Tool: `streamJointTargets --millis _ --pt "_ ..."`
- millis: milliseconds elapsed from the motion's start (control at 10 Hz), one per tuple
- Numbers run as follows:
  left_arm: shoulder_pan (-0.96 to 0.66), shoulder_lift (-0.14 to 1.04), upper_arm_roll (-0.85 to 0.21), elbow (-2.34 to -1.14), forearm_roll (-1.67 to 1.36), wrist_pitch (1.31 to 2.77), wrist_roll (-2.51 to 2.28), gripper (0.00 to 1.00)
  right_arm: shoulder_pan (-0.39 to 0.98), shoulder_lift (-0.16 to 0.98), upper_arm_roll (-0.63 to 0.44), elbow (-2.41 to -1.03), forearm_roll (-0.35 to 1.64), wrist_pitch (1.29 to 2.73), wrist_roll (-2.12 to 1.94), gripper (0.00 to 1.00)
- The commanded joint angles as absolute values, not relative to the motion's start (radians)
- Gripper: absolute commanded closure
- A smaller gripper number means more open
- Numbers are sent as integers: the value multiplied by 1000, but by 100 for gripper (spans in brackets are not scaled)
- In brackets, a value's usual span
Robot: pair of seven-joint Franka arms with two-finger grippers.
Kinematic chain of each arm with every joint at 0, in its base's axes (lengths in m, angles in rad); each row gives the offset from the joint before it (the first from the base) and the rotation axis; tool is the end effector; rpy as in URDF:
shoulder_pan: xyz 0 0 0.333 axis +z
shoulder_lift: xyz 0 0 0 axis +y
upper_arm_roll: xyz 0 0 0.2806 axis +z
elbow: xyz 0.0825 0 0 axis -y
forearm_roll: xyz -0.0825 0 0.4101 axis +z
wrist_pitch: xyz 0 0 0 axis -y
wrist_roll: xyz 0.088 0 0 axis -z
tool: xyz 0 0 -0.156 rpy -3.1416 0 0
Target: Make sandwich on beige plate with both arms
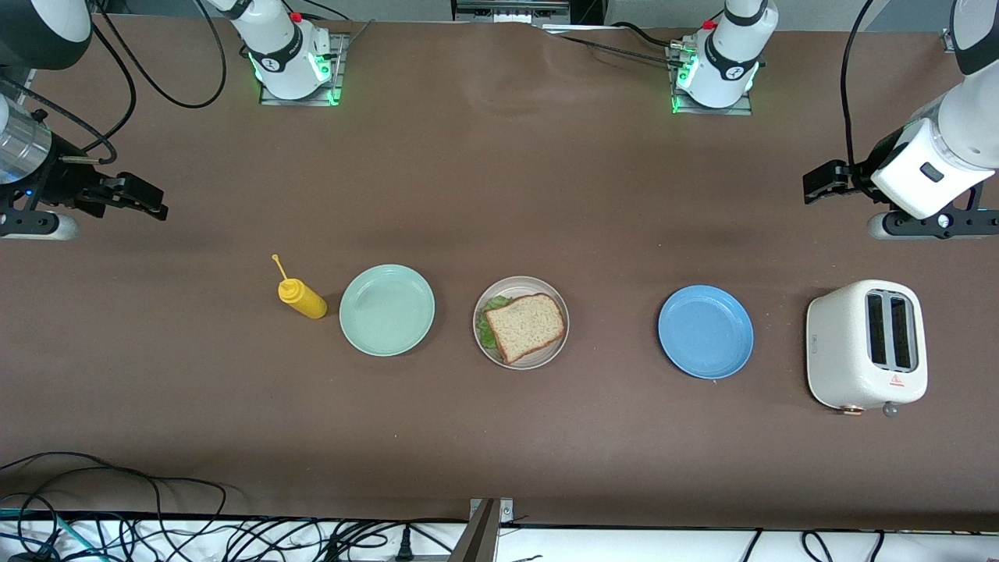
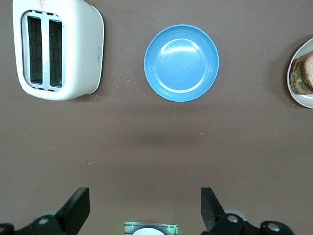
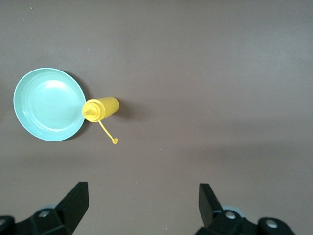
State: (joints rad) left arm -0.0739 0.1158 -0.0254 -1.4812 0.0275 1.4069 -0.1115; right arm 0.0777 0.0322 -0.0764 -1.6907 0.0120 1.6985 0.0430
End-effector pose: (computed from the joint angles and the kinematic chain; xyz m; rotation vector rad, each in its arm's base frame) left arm 0.5811 -0.0526 0.5042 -3.0837 -0.0216 0.2883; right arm 0.5935 0.0029 0.4722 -3.1317 0.0679 0.0384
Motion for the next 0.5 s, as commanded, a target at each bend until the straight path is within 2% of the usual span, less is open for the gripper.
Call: streamJointTargets --millis 0,398 --pt "-69 87 -28 -1491 9 1393 -95 0 81 31 -71 -1660 -5 1671 69 0" --pt "-69 81 -29 -1489 9 1396 -97 0 81 28 -71 -1658 5 1667 72 0"
